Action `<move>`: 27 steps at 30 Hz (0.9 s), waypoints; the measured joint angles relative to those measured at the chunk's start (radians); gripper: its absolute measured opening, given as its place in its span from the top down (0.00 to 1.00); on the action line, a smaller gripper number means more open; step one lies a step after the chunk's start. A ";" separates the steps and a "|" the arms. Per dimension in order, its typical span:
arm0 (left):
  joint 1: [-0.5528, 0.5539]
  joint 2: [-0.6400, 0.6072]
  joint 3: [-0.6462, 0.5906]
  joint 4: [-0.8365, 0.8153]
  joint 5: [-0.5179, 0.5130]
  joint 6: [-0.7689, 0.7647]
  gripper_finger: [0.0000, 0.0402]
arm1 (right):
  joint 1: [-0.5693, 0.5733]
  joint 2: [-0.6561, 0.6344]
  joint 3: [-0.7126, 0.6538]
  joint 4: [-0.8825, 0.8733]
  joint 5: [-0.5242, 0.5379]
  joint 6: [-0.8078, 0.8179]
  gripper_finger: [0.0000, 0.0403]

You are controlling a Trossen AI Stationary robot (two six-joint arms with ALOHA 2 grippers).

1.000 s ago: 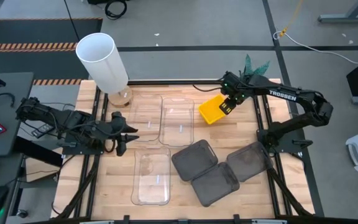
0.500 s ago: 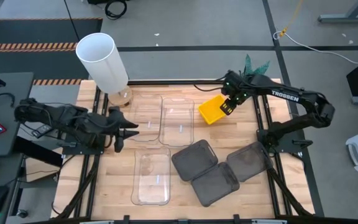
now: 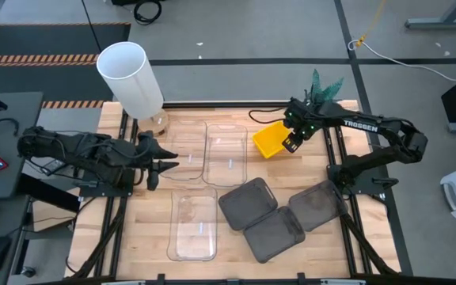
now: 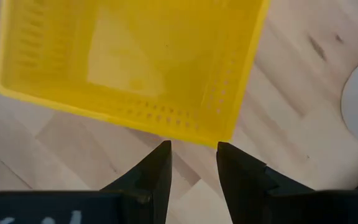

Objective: Stack baskets by color
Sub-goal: Stack the bottom transparent bin on top of the top left transparent bin

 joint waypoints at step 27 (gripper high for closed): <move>0.011 0.049 -0.034 0.013 -0.037 0.017 0.69 | 0.095 -0.131 -0.081 0.270 0.044 -0.024 0.67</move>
